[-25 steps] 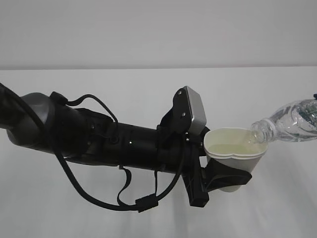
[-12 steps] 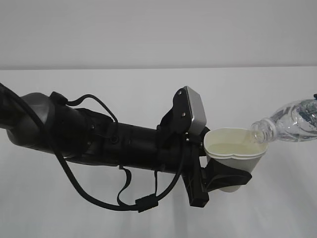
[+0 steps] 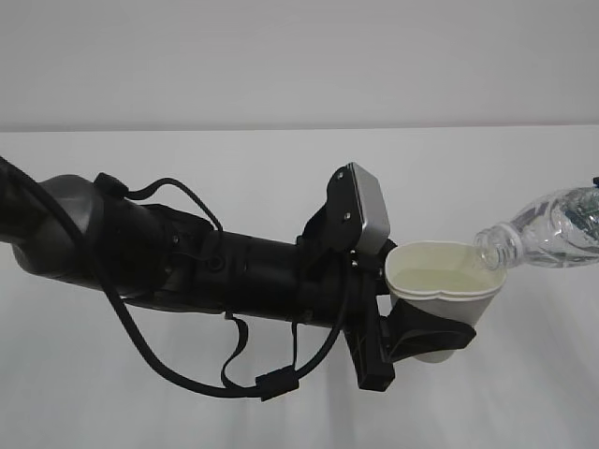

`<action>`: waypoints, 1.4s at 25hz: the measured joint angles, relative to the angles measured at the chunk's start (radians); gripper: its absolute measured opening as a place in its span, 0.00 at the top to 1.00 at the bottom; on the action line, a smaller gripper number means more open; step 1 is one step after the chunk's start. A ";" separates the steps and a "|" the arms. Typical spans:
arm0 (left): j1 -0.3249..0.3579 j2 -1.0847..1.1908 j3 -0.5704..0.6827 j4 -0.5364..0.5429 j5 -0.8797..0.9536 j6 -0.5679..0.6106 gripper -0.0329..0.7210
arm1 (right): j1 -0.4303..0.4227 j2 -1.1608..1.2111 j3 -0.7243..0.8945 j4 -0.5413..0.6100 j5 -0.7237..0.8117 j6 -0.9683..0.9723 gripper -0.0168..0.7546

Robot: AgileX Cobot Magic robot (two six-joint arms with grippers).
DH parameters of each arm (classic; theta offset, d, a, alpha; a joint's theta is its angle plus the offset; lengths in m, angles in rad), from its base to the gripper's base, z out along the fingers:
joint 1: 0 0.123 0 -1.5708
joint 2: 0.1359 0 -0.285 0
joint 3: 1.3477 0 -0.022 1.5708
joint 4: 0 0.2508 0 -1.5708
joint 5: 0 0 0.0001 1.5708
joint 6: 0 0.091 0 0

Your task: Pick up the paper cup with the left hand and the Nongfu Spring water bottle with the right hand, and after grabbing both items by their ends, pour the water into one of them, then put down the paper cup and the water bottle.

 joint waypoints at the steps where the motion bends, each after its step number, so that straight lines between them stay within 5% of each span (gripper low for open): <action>1: 0.000 0.000 0.000 0.000 0.000 0.000 0.44 | 0.000 0.000 0.000 0.000 0.000 0.000 0.52; 20: 0.000 0.000 0.000 0.002 0.000 0.000 0.44 | 0.000 0.000 0.000 0.000 0.000 0.073 0.52; 35: 0.000 0.000 0.000 0.002 0.038 0.000 0.44 | 0.000 0.000 -0.001 0.000 -0.016 0.332 0.52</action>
